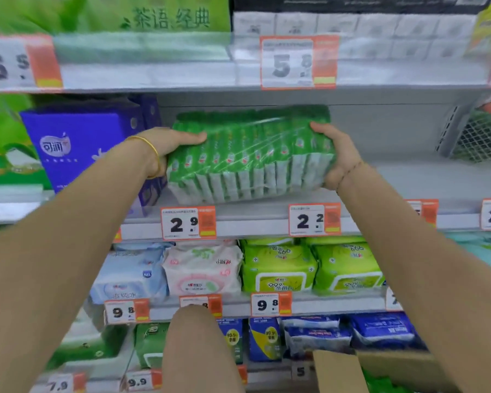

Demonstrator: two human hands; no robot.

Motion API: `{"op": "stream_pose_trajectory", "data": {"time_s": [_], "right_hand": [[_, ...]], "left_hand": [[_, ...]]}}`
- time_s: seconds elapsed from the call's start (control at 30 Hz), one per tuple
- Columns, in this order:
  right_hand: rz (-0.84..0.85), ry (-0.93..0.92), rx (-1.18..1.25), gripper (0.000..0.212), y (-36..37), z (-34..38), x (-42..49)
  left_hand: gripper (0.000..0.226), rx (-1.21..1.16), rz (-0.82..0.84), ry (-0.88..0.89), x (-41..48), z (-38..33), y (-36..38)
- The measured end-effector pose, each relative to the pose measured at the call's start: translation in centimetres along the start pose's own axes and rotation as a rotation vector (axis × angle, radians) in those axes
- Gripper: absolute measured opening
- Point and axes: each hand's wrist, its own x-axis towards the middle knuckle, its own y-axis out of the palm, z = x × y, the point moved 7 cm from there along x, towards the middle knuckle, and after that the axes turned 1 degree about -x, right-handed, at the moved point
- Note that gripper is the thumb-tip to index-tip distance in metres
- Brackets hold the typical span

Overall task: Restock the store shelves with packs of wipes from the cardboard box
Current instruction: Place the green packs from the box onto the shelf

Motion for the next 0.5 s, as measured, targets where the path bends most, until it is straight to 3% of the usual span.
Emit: {"op": "stream_pose_trajectory", "data": {"time_s": [0.07, 0.1, 0.17, 0.23, 0.33, 0.43, 0.5], "right_hand": [[-0.013, -0.061, -0.103, 0.028, 1.3, 0.6, 2.5], [-0.033, -0.108, -0.174, 0.034, 1.8, 1.1, 3.7], [-0.137, -0.175, -0.321, 0.062, 1.7, 1.4, 6.1], [-0.198, -0.189, -0.532, 0.076, 1.1, 0.6, 7.5], [-0.159, -0.11, -0.767, 0.071, 0.1, -1.9, 8.9], [-0.159, -0.044, -0.885, 0.06, -0.4, -2.2, 9.4], [-0.189, 0.08, -0.972, 0.064, -0.8, -2.2, 9.4]], "left_hand": [[0.073, -0.012, -0.128, 0.078, 2.5, -0.2, -1.5], [0.079, -0.035, -0.178, 0.121, 3.7, -0.1, -2.0], [0.062, -0.098, -0.243, 0.183, 5.5, 0.5, -2.2], [0.05, -0.073, -0.302, 0.244, 6.6, 1.6, -1.9], [0.061, 0.126, -0.345, 0.331, 8.3, 2.3, -1.5], [0.094, 0.626, -0.407, 0.097, 9.5, 3.3, -2.0], [0.097, 0.824, -0.387, -0.056, 9.7, 3.6, -2.0]]}}
